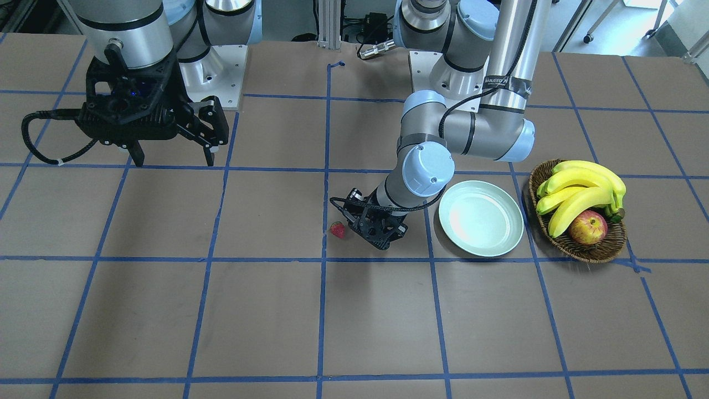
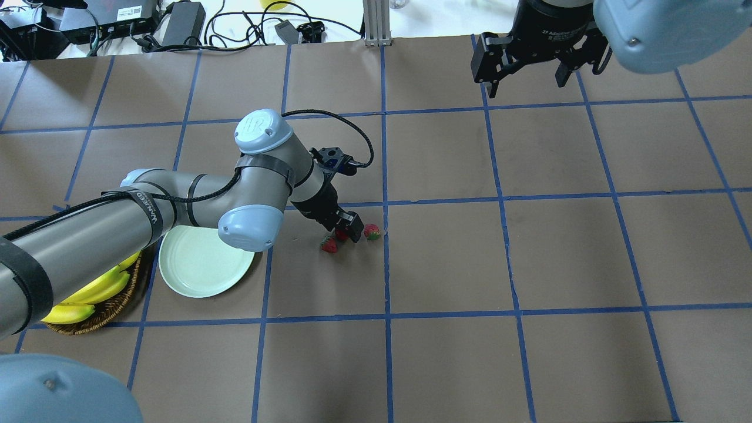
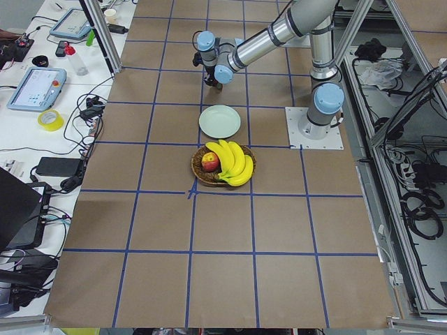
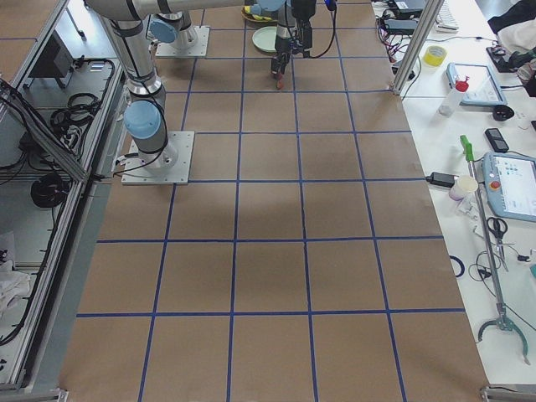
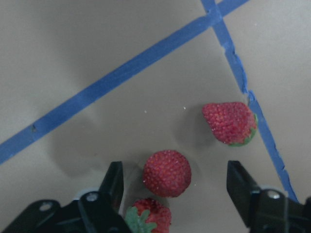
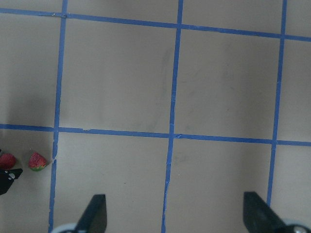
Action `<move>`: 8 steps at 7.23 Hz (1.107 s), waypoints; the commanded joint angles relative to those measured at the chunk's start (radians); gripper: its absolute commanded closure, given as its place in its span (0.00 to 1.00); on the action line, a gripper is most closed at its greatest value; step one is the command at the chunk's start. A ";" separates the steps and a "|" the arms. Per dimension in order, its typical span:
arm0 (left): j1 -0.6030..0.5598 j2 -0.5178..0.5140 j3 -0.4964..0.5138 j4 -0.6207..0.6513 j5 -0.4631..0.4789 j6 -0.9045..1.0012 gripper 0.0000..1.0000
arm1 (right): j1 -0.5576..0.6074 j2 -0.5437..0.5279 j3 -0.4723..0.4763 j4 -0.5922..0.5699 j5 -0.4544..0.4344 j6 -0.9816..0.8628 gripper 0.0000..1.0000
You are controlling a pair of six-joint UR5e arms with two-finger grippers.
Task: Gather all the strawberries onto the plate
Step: 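Lift the strawberry, lower it onto the green plate and open the left gripper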
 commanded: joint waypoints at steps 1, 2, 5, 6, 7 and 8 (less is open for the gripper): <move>-0.001 0.002 0.005 0.001 0.000 0.027 1.00 | 0.000 -0.005 -0.001 0.000 0.000 -0.003 0.00; -0.001 0.004 0.008 0.001 0.003 0.044 1.00 | 0.000 -0.005 0.000 0.000 0.000 -0.003 0.00; 0.005 0.048 0.161 -0.086 0.022 0.043 1.00 | 0.008 -0.003 -0.001 -0.017 0.058 0.001 0.00; 0.020 0.072 0.247 -0.161 0.112 0.044 1.00 | 0.008 -0.003 -0.001 -0.020 0.071 0.007 0.00; 0.075 0.092 0.290 -0.216 0.239 0.046 1.00 | 0.006 0.004 -0.001 -0.023 0.086 0.005 0.00; 0.152 0.106 0.285 -0.220 0.280 0.057 1.00 | 0.005 0.006 -0.001 -0.027 0.089 0.009 0.00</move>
